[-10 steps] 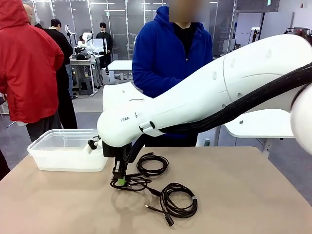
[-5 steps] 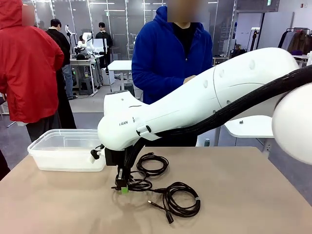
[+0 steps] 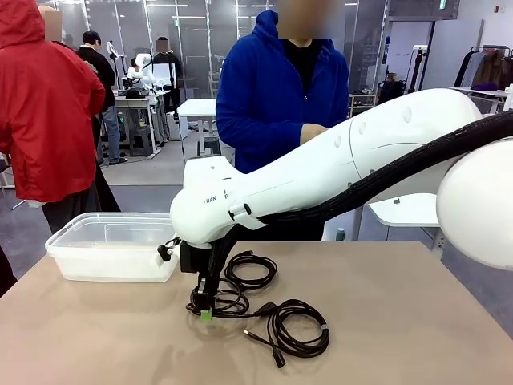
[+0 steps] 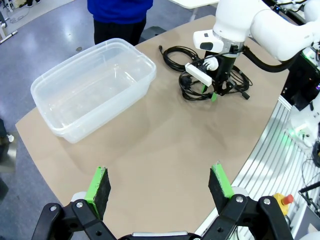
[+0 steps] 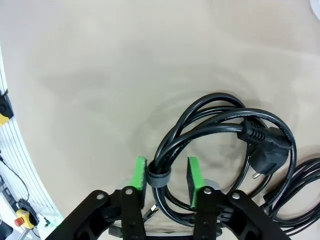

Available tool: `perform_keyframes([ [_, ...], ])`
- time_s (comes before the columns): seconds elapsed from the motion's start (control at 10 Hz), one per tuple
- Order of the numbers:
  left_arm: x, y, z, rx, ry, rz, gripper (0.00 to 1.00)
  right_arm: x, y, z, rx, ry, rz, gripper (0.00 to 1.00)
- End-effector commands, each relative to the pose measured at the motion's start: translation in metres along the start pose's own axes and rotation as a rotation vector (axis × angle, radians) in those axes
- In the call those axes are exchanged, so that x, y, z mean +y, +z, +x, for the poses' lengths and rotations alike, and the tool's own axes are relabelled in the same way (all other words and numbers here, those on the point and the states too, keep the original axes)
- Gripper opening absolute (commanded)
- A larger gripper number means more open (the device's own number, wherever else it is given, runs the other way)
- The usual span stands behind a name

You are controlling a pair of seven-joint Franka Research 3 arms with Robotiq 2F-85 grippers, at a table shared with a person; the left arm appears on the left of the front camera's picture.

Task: Organize and store the cables.
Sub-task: Place the Power Cable into the Organizing box.

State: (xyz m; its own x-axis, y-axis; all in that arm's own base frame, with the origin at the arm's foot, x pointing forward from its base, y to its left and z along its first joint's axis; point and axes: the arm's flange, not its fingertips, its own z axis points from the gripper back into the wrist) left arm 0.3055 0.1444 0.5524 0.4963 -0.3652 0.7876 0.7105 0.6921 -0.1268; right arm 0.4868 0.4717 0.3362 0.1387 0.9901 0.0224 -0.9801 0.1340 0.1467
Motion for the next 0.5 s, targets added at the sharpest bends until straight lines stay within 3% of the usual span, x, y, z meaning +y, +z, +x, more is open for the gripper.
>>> perform_keyframes([
  [0.0,0.0015,0.0022,0.0008,-0.012,-0.017,-0.016,1.0,0.0038,0.0025,-0.0041,-0.024,0.025,0.003,0.83],
  [0.1,0.0015,0.0022,0.0008,-0.012,-0.017,-0.016,1.0,0.004,0.0027,-0.0047,-0.028,0.024,0.005,1.0],
  [0.4,0.0015,0.0022,0.0008,-0.012,-0.017,-0.016,1.0,0.0061,0.0093,-0.0134,-0.056,0.012,0.0,0.96],
])
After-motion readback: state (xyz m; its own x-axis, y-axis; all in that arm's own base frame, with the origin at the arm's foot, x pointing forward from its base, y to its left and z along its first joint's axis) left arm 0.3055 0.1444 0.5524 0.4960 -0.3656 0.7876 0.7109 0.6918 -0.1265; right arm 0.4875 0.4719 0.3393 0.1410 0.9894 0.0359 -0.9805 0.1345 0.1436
